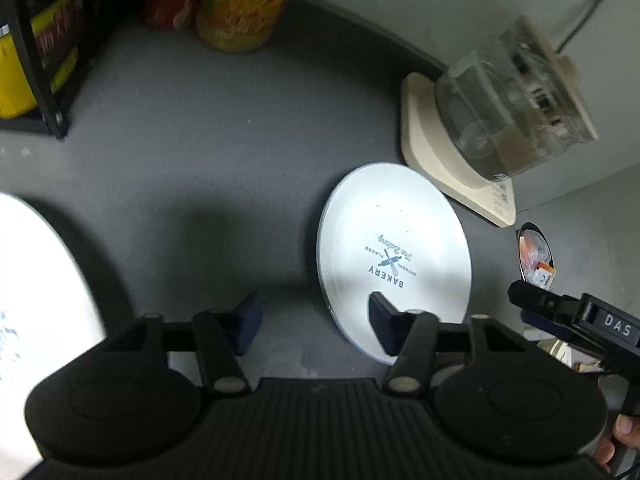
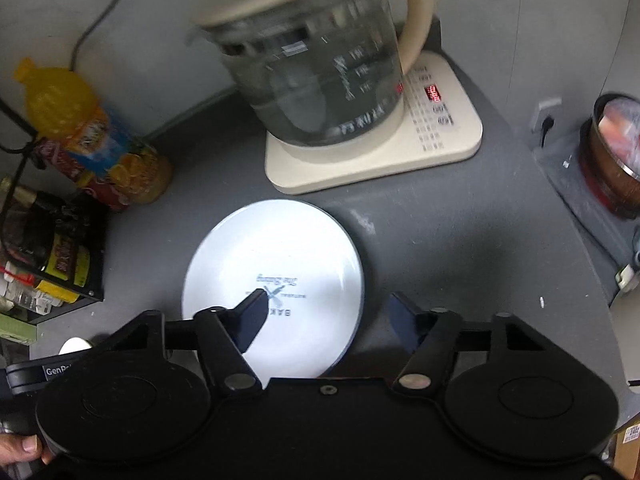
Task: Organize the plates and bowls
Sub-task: 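Move the right gripper to the white plate printed 'BAKERY', then close the right gripper on the rim of the 'BAKERY' plate, then lift the 'BAKERY' plate and carry it onto the plate stack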
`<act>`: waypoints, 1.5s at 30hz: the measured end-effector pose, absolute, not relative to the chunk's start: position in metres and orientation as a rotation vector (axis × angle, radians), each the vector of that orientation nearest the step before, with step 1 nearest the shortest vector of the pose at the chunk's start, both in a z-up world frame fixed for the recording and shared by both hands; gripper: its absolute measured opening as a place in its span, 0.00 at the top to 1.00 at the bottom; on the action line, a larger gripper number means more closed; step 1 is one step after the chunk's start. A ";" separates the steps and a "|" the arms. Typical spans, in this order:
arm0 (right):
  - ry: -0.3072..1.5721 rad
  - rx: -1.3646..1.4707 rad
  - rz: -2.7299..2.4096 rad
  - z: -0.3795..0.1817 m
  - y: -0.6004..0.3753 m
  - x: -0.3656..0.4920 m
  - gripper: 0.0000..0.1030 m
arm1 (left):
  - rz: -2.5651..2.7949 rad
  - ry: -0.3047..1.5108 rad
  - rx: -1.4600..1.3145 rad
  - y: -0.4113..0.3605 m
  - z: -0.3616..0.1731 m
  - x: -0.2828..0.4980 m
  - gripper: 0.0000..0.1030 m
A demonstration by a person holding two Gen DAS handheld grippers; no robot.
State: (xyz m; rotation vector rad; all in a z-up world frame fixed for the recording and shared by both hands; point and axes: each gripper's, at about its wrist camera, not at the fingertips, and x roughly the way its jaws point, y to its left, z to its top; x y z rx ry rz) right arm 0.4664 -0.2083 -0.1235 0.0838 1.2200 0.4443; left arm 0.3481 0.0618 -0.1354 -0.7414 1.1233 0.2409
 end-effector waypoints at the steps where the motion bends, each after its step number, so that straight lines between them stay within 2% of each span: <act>1: 1.235 0.082 0.446 -0.128 -0.209 0.472 0.41 | 0.249 1.126 -0.755 0.062 -0.139 0.350 0.54; 5: 1.284 0.056 0.460 -0.146 -0.205 0.489 0.44 | 0.272 1.136 -0.802 0.063 -0.154 0.358 0.60; 13: 1.348 -0.007 0.500 -0.167 -0.190 0.518 0.44 | 0.314 1.152 -0.855 0.064 -0.173 0.370 0.64; 19: 1.389 -0.025 0.530 -0.182 -0.181 0.529 0.54 | 0.327 1.151 -0.883 0.067 -0.179 0.372 0.73; 24: 1.424 -0.033 0.549 -0.193 -0.178 0.531 0.68 | 0.323 1.156 -0.882 0.067 -0.180 0.376 0.79; 27: 1.444 -0.027 0.549 -0.198 -0.178 0.531 0.69 | 0.313 1.166 -0.867 0.064 -0.181 0.380 0.80; 33: 1.445 -0.027 0.552 -0.198 -0.176 0.532 0.73 | 0.294 1.182 -0.898 0.063 -0.186 0.383 0.90; 34: 1.443 -0.028 0.552 -0.198 -0.176 0.532 0.75 | 0.298 1.184 -0.898 0.063 -0.186 0.383 0.91; 35: 1.439 -0.035 0.550 -0.199 -0.176 0.532 0.81 | 0.301 1.185 -0.894 0.062 -0.185 0.383 0.91; 45: 1.380 0.010 0.599 -0.178 -0.177 0.528 0.90 | 0.303 1.124 -0.841 0.072 -0.169 0.377 0.91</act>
